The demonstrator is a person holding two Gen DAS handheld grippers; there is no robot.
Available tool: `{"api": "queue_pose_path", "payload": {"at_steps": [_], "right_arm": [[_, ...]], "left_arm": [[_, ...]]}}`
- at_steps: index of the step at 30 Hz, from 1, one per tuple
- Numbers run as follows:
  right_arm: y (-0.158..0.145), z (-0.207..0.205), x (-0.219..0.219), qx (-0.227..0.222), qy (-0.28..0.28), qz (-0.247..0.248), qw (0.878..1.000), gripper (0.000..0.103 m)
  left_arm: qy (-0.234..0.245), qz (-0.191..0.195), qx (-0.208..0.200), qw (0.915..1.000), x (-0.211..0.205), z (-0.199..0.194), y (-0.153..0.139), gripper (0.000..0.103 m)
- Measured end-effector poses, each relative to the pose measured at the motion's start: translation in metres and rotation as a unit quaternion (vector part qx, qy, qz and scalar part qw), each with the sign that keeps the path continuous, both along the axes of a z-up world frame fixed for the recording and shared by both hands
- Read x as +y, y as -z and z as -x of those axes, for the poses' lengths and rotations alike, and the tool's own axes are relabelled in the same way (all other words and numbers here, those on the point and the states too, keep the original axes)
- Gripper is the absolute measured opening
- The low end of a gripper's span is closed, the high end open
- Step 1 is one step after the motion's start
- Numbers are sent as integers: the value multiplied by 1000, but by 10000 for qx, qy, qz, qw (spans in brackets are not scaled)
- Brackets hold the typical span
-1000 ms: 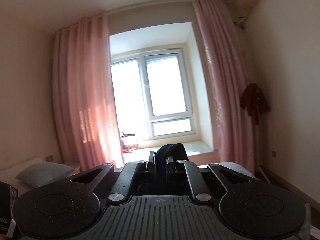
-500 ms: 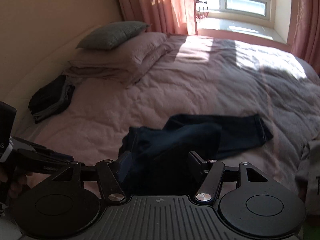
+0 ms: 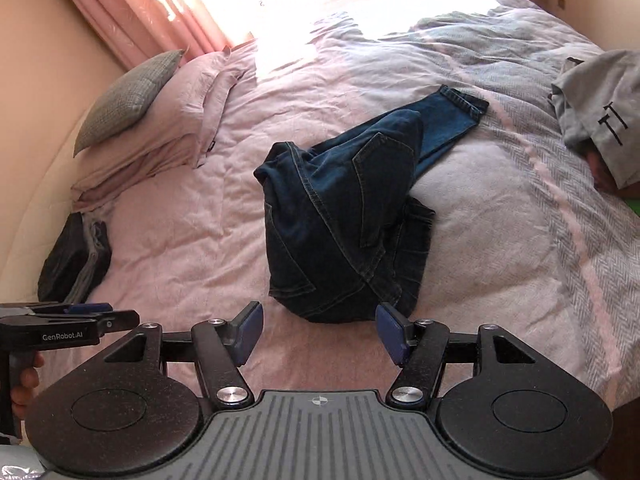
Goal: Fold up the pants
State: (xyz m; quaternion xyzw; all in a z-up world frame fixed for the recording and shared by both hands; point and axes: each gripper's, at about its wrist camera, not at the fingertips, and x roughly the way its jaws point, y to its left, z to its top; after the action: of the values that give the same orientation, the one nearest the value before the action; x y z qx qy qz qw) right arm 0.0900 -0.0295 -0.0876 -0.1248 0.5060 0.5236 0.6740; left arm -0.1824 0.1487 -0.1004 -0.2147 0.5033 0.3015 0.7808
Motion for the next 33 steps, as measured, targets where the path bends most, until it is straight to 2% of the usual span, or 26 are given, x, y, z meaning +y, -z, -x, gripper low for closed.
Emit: {"api": "queue_pose_path", "payload": {"at_steps": [6,11,15,21,28,33], "right_arm": [[0,28,-12,-200,85,2,9998,59],[4,32,-17,-337,140,51,9993,59],[8,20,-23,-349,424,109,9984,59],[18,1,-23,-286,492,231,9981,59],[36,-33,-10,-11,472,391,9981,59],[61,-70,-9,310,759,426,9957,59]], "left_arm": [[257,-45,-134,9996,-4,8,-3,51],[199,-41,-223,9995,-1,16,-1,51],[130,-69,-118,9998,9,16,2,51],[35,-146,39,9999,20,5,4,52],[-143,-185,131,9996,27,-17,5,54],[-432,-249,177,9986,42,-27,10,57]]}}
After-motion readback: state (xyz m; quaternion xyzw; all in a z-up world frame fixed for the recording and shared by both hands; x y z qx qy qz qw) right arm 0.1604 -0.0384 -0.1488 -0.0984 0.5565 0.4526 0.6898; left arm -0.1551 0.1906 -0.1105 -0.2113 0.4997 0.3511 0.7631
